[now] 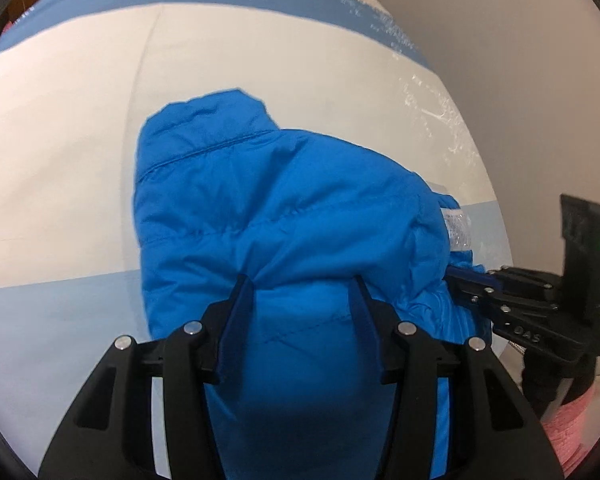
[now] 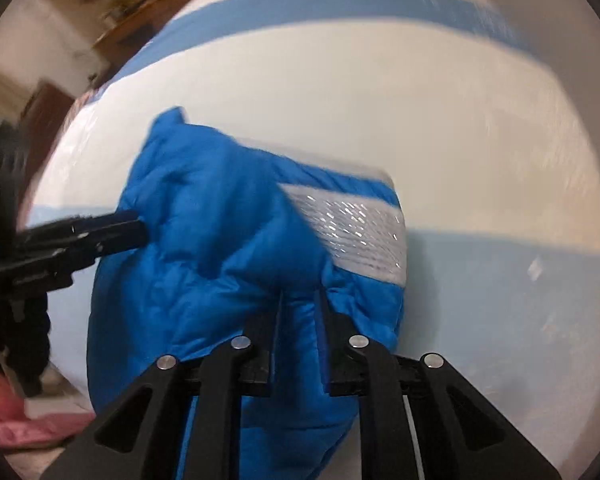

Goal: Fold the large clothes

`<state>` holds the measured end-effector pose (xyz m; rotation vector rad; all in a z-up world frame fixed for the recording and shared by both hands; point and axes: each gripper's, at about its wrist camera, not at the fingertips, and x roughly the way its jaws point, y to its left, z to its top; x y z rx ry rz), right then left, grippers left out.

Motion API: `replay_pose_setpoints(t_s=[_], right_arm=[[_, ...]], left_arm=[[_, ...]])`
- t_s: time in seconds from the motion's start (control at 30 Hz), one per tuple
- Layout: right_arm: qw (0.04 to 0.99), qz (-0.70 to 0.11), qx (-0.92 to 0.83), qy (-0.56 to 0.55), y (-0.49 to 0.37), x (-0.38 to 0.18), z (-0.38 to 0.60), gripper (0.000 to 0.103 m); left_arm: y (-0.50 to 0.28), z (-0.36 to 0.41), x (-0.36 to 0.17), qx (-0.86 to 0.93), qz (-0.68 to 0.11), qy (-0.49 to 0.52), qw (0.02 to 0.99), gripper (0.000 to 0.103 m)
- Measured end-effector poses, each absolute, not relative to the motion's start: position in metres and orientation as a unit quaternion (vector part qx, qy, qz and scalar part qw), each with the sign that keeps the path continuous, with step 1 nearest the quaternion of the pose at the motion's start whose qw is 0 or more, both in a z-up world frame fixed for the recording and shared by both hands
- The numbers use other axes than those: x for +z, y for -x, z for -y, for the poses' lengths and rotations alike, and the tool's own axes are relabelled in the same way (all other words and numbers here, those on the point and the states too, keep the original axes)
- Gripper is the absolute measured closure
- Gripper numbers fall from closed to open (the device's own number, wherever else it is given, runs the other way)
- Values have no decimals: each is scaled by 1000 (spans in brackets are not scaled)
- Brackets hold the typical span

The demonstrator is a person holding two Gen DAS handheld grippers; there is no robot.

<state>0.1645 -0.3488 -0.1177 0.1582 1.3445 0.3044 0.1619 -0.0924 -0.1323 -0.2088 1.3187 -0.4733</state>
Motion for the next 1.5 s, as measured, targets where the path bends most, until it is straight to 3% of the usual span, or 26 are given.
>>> replay_pose_setpoints(t_s=[0.23,0.37,0.67,1.0,1.5], right_arm=[[772,-617,129,-87,-161,-125,350,98],[793,-590,137,-67,-138,-93,339,88],[802,-575,162,-29,-89,-65,317,87],[793,-589,146,-61,-87,-114,328,89],[802,-575,144,-75,-81,-127,333,89]], left_arm=[[-167,95,-128,-204,-616,96,755,54],[-132,79,-98,-220,-594,88,769,54],[-68,71,-100,-216,-584,63,780,54],[-62,78,-127,-205,-582,41,786,53],[-51,83,-125,-200,-586,60,783,53]])
